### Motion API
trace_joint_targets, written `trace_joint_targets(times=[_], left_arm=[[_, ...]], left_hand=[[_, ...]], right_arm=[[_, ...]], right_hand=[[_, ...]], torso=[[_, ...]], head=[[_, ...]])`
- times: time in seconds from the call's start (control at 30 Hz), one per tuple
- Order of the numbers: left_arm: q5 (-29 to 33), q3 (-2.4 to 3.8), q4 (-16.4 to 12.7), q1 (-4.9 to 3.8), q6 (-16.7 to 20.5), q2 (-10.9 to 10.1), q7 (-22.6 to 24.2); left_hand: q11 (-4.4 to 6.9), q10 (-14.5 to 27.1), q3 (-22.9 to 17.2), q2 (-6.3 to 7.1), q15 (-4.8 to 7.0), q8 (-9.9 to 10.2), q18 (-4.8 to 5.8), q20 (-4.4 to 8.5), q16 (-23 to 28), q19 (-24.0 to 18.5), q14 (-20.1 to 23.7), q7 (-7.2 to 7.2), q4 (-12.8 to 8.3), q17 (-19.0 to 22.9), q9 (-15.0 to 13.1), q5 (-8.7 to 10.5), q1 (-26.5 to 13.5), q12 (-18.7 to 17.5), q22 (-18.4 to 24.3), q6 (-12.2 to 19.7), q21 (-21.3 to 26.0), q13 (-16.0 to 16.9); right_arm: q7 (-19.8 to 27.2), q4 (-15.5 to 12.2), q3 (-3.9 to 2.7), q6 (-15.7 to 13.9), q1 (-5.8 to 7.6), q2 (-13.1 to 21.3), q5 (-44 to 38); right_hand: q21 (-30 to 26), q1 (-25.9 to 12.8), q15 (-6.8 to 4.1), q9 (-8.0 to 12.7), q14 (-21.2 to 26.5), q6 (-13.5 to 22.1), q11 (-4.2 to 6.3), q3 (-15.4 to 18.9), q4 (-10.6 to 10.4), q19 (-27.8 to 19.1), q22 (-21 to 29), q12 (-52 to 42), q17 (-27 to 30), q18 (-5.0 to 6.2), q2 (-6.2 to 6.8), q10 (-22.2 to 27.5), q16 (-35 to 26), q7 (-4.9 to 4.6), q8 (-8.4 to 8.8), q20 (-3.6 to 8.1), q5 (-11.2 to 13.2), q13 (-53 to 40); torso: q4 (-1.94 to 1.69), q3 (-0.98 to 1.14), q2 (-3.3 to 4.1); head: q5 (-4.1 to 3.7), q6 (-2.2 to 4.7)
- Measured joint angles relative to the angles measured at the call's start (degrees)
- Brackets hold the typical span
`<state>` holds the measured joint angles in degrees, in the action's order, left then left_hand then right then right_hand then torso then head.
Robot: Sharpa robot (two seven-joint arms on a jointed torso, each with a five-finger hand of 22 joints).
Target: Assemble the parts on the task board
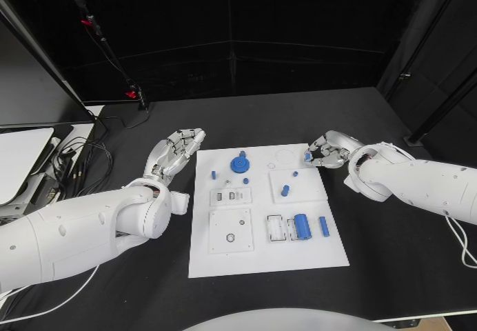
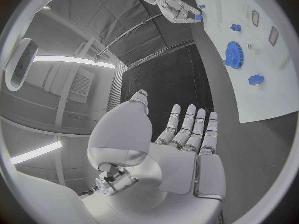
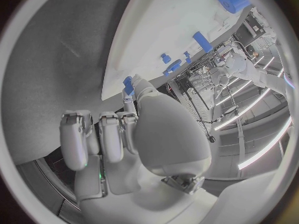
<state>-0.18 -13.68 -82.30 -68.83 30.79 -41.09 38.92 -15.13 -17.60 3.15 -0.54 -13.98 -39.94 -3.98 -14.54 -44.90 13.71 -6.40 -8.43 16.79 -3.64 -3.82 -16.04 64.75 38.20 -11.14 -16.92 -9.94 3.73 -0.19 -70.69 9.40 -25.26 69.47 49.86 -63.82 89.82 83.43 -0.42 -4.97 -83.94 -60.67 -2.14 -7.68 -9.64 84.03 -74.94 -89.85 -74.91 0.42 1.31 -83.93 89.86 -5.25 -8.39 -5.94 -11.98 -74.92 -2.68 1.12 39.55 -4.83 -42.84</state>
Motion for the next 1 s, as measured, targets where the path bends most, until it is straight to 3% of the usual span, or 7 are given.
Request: trace_joint_targets(times=[0.2, 0.4, 0.6, 0.8, 1.0], left_arm=[[0.00, 0.00, -0.05, 0.00, 0.00, -0.10, 0.00], [0.00, 0.00, -0.06, 0.00, 0.01, -0.24, 0.00], [0.00, 0.00, 0.11, 0.02, 0.01, -0.03, 0.00], [0.00, 0.00, 0.14, 0.04, 0.01, 0.06, 0.00], [0.00, 0.00, 0.14, 0.04, 0.02, 0.19, 0.00]], left_hand=[[0.00, 0.00, 0.00, 0.00, 0.00, 0.00, 0.00, 0.00, 0.00, 0.00, 0.00, 0.00, 0.00, 0.00, 0.00, 0.00, 0.00, 0.00, 0.00, 0.00, 0.00, 0.00], [0.00, 0.00, 0.00, 0.00, 0.00, 0.00, 0.00, 0.00, 0.00, 0.00, 0.00, 0.00, 0.00, 0.00, 0.00, 0.00, 0.00, 0.00, 0.00, 0.00, 0.00, 0.00], [0.00, 0.00, 0.00, 0.00, 0.00, 0.00, 0.00, 0.00, 0.00, 0.00, 0.00, 0.00, 0.00, 0.00, 0.00, 0.00, 0.00, 0.00, 0.00, 0.00, 0.00, 0.00], [0.00, 0.00, 0.00, 0.00, 0.00, 0.00, 0.00, 0.00, 0.00, 0.00, 0.00, 0.00, 0.00, 0.00, 0.00, 0.00, 0.00, 0.00, 0.00, 0.00, 0.00, 0.00], [0.00, 0.00, 0.00, 0.00, 0.00, 0.00, 0.00, 0.00, 0.00, 0.00, 0.00, 0.00, 0.00, 0.00, 0.00, 0.00, 0.00, 0.00, 0.01, 0.01, 0.00, 0.00]], right_arm=[[1.36, -1.64, -0.02, -2.55, 0.00, 0.38, 1.18], [1.88, -6.65, -0.06, -4.25, 0.28, 1.66, 2.87], [0.63, -12.07, -0.19, -4.30, 1.76, 1.13, 3.24], [-2.44, -17.23, -0.18, -3.89, 2.04, -0.63, 1.77], [-5.83, -19.72, -0.16, -3.03, 2.10, -2.59, -0.43]], right_hand=[[0.00, 0.42, 0.00, 0.00, 0.00, -0.33, 0.00, -0.34, 0.35, 0.00, 0.01, 0.00, 0.00, 0.00, -0.41, 0.00, 0.00, -0.32, -0.03, 0.00, -0.65, 0.00], [0.00, 0.59, 0.00, 0.00, 0.00, -0.34, 0.00, -0.49, 0.52, 0.00, 0.01, 0.00, 0.00, 0.00, -0.58, 0.00, 0.00, -0.33, -0.01, 0.00, -0.98, 0.00], [0.00, 0.74, 0.00, 0.00, 0.00, -0.35, 0.00, -0.62, 0.80, 0.00, 0.01, 0.00, 0.00, 0.00, -0.73, 0.00, 0.00, -0.34, 0.31, 0.00, -0.99, 0.00], [0.00, 0.97, 0.00, 0.01, 0.00, -0.35, 0.00, -0.71, 0.89, 0.00, 0.01, 0.00, 0.00, 0.00, -0.95, 0.00, 0.00, -0.34, 0.66, 0.00, -1.25, 0.00], [0.00, 1.13, 0.00, 0.13, 0.00, -0.35, 0.00, -0.77, 0.96, 0.00, 0.02, 0.00, -0.04, 0.00, -0.96, 0.00, 0.00, -0.34, 0.75, 0.00, -1.27, 0.00]], torso=[[0.00, 0.00, -0.01], [-0.01, -0.04, -0.05], [-0.13, -0.05, -0.09], [-0.23, -0.02, -0.04], [-0.19, -0.03, -0.03]], head=[[0.28, 0.05], [0.74, -0.16], [1.33, -0.44], [2.16, -0.65], [3.05, -0.97]])
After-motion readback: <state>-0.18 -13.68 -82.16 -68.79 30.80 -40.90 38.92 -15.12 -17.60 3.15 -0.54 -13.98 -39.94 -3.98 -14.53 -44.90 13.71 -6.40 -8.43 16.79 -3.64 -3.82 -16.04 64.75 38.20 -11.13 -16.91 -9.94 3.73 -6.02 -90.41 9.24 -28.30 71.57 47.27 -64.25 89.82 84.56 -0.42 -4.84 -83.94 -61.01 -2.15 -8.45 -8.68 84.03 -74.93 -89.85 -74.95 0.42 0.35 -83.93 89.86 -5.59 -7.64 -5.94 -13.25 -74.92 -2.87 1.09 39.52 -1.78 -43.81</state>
